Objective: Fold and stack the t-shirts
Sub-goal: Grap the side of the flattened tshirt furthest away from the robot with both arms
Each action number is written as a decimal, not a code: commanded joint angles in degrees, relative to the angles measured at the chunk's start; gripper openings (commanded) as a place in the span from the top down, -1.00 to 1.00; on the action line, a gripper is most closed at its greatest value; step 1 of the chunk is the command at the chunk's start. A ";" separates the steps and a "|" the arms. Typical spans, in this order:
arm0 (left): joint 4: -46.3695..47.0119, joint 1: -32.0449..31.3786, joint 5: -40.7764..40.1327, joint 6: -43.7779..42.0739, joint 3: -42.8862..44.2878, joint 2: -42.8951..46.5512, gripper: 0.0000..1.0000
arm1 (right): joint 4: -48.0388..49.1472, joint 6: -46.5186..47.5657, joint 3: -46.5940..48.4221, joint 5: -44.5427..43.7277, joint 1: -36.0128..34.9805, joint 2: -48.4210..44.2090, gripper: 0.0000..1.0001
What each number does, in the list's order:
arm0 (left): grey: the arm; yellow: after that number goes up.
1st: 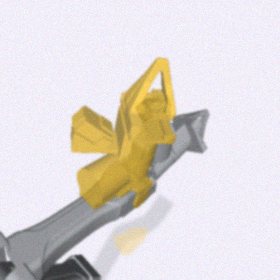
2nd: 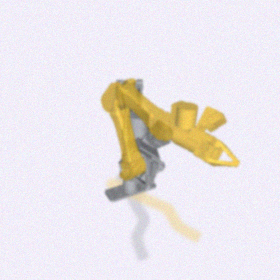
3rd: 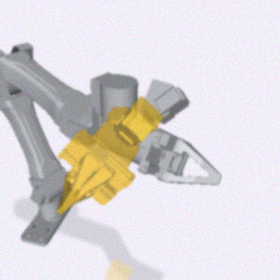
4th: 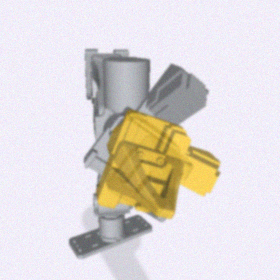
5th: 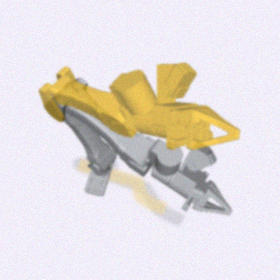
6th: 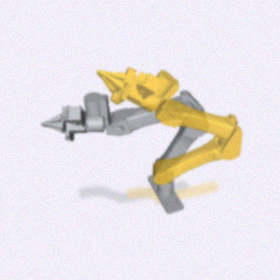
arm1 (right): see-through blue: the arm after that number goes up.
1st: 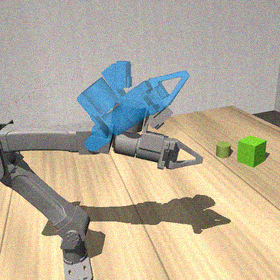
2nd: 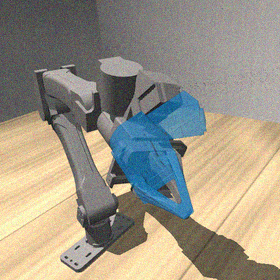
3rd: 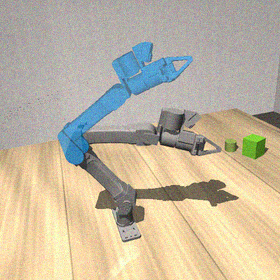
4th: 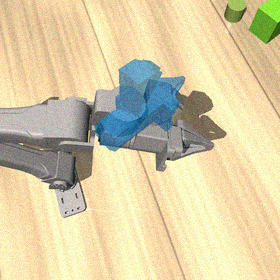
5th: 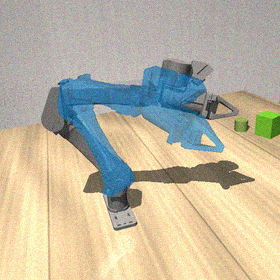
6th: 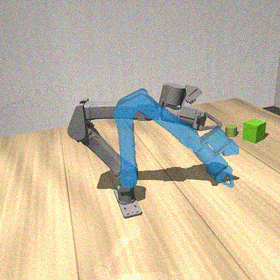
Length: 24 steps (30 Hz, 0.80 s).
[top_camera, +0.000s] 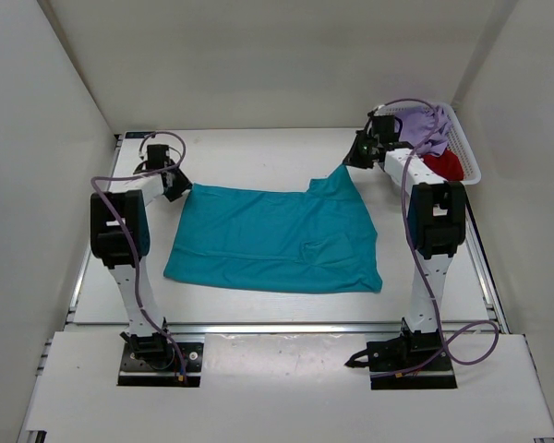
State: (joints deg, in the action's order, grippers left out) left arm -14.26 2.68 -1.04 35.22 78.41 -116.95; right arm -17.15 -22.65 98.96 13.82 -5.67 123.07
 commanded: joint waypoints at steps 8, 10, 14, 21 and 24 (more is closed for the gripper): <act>-4.89 -1.89 -2.12 -2.53 10.35 -5.30 -0.02 | 4.22 -1.60 -4.03 2.17 -1.09 -1.16 1.00; -6.56 -1.54 -2.39 -3.23 12.45 -6.80 -0.03 | 4.31 -1.78 -4.12 2.34 -0.92 -0.99 1.00; -7.71 -3.90 -2.74 -3.67 14.75 -8.64 -0.04 | 5.02 -2.13 -5.09 2.17 -1.01 -1.77 0.99; -6.92 -4.52 -1.51 -3.14 14.14 -8.74 0.13 | 5.98 -2.83 -5.88 3.05 -1.09 -2.57 1.00; -6.66 -4.52 -1.86 -3.49 13.79 -8.30 0.28 | 6.51 -2.92 -6.23 2.79 -1.18 -3.09 1.00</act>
State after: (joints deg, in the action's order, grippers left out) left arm -20.18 -1.45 -2.57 32.36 91.68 -125.51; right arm -13.37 -24.95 93.19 16.23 -6.68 123.07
